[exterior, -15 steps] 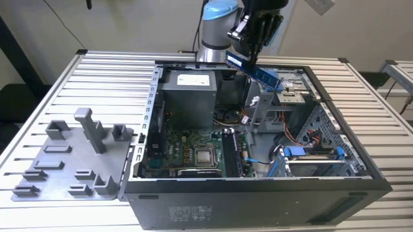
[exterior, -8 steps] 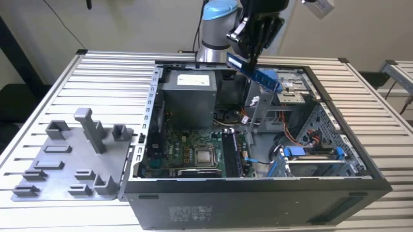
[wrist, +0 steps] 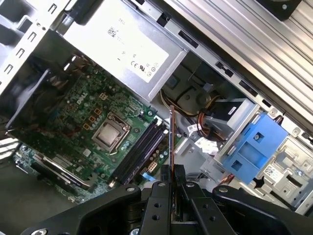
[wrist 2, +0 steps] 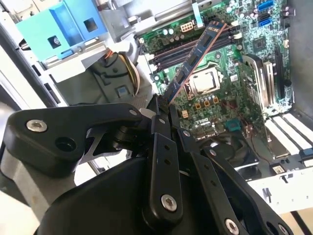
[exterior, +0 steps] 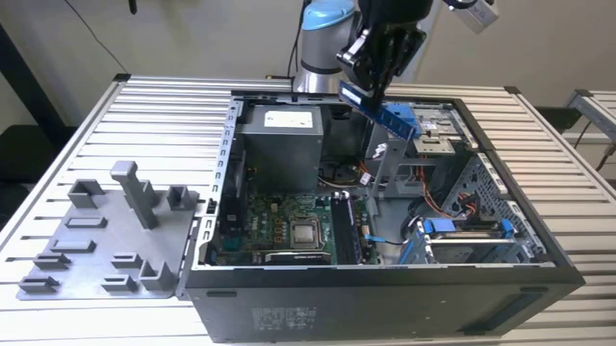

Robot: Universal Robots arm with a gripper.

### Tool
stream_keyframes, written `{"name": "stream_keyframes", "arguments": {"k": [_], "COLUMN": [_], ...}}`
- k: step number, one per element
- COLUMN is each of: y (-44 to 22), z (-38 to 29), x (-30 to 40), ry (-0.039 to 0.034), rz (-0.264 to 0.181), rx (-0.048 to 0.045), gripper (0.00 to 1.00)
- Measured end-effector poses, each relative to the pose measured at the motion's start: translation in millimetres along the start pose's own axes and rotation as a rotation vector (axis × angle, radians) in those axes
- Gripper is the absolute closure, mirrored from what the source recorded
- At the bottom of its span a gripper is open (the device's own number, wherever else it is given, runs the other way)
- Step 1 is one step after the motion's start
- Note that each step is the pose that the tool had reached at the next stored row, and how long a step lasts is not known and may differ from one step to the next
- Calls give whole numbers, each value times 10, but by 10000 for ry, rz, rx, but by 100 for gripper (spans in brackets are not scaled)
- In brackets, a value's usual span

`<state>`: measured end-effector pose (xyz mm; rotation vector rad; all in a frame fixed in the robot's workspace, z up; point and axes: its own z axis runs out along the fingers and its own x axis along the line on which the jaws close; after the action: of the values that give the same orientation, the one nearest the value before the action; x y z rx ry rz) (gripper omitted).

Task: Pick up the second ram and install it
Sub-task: 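Insert the second ram into the second slot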

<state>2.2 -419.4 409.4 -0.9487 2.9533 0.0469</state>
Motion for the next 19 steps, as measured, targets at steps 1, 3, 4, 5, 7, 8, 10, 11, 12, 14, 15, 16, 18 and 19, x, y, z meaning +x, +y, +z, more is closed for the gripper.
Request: {"name": "stream_keyframes", "arguments": {"k": [1, 3, 4, 5, 7, 8, 10, 11, 12, 14, 15, 16, 18, 19], "y": [-3, -6, -7, -8, -13, -14, -17, -17, -18, -18, -18, -18, -18, -18], "z": [4, 7, 9, 10, 13, 15, 17, 18, 20, 24, 25, 26, 28, 28], "x": [4, 9, 12, 15, 21, 22, 25, 25, 26, 27, 27, 27, 28, 27], "ry": [-3, -5, -6, -6, -8, -9, -10, -9, -11, -16, -19, -22, -27, -28], "rz": [41, 127, 174, 224, 327, 384, 493, 558, 633, 862, 1005, 1137, 1396, 1526], "rx": [0, 3, 6, 9, 14, 16, 22, 26, 30, 39, 45, 51, 63, 70], "gripper": [86, 86, 86, 86, 86, 86, 86, 86, 86, 86, 86, 86, 86, 86]}}
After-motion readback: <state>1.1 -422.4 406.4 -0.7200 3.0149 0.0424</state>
